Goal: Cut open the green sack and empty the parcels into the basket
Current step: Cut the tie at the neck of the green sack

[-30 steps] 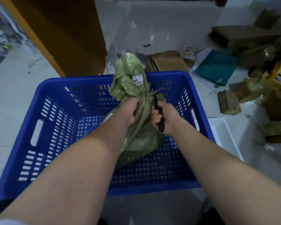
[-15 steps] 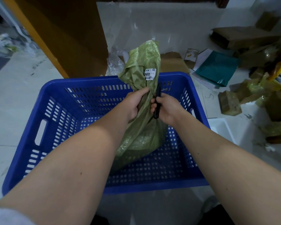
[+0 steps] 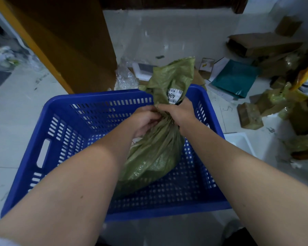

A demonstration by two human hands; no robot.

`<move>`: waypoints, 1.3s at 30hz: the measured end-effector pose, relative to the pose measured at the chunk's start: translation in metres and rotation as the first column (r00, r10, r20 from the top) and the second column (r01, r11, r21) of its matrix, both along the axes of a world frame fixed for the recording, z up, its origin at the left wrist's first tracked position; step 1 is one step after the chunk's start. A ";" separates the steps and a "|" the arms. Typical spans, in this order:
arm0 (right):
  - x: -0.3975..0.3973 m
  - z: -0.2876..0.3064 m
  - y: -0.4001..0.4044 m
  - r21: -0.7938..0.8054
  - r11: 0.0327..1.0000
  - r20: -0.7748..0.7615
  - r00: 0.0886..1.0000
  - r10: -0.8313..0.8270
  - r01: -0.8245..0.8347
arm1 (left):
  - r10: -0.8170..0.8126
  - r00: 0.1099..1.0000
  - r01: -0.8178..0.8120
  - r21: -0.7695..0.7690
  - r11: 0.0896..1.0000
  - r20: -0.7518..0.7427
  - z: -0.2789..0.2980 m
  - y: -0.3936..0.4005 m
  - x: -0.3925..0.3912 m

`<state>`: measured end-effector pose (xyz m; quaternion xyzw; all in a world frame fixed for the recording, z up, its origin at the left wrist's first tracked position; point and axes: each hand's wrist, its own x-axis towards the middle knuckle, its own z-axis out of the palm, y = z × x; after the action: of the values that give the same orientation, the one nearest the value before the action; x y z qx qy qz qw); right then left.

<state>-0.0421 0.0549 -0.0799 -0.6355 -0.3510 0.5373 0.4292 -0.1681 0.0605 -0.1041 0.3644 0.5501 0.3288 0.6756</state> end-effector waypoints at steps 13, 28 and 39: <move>0.001 0.019 -0.011 -0.034 0.998 -0.105 0.993 0.048 -0.052 | 0.260 0.694 -0.211 0.156 0.965 -0.672 -0.003 0.007 -0.005; 0.010 0.029 -0.014 -0.093 0.976 0.045 0.979 0.201 -0.196 | 0.236 0.957 -0.226 0.078 0.971 -0.167 0.014 -0.005 0.022; 0.020 0.012 -0.013 -0.161 0.973 -0.131 0.981 0.144 -0.164 | 0.467 0.835 -0.465 0.080 0.881 -0.290 -0.016 0.021 0.010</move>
<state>-0.0225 0.0417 -0.0677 -0.6077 -0.3256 0.6340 0.3503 -0.1577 0.0811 -0.1196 0.2675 0.7175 0.4257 0.4821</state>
